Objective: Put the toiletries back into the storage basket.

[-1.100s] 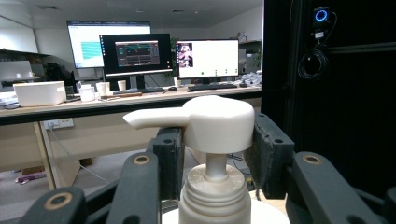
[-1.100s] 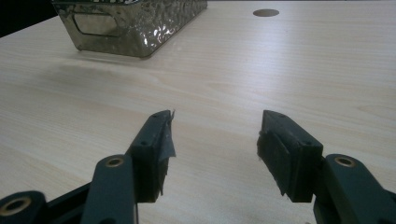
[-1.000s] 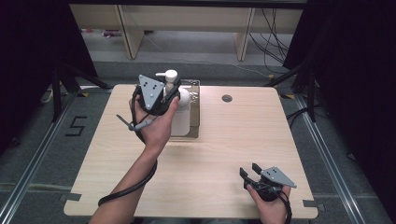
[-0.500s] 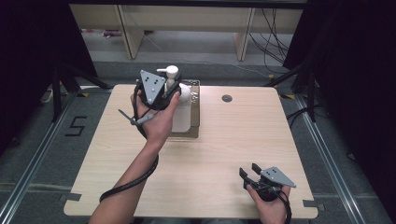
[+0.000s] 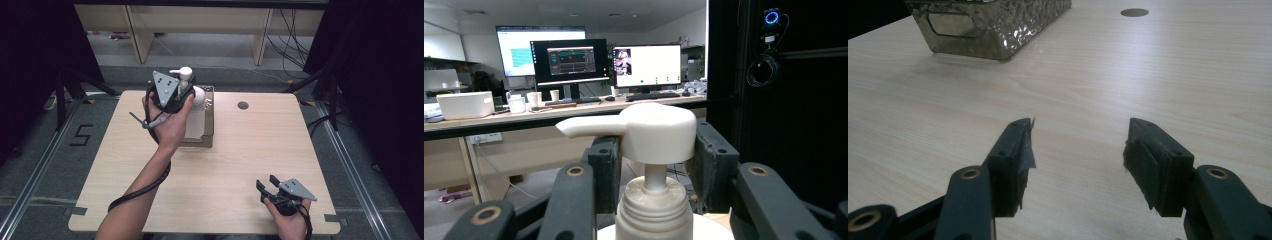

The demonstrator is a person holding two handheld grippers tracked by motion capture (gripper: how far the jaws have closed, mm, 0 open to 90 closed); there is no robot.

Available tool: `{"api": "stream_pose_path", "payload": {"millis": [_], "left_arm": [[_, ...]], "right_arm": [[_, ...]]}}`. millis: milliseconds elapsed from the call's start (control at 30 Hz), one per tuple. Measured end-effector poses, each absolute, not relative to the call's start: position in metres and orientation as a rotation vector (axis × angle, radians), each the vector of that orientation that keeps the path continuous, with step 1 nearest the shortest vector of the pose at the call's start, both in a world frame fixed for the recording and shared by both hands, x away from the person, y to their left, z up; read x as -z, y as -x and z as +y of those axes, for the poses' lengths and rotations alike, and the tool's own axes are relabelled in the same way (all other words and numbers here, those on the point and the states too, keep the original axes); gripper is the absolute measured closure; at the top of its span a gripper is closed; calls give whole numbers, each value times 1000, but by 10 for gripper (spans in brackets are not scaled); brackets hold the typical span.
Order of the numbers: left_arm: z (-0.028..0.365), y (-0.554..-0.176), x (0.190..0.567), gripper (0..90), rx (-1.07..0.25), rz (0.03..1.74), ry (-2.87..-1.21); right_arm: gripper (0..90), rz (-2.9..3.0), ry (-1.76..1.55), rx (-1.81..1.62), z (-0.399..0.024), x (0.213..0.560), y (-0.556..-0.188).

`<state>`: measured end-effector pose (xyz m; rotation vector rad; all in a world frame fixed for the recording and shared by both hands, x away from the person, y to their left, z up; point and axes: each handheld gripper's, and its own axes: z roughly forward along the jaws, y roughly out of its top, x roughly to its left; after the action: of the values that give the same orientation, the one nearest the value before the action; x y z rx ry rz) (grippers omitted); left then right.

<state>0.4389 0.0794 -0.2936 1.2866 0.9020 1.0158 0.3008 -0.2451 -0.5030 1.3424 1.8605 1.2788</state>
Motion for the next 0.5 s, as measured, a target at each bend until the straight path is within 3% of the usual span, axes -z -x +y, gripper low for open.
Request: {"api": "stream_pose_path", "payload": {"millis": [500], "left_arm": [[83,-456,295,591,-1033,908,-1293]], "right_arm": [[448,1852,-1342,-1304,-244,504,-302]]}}
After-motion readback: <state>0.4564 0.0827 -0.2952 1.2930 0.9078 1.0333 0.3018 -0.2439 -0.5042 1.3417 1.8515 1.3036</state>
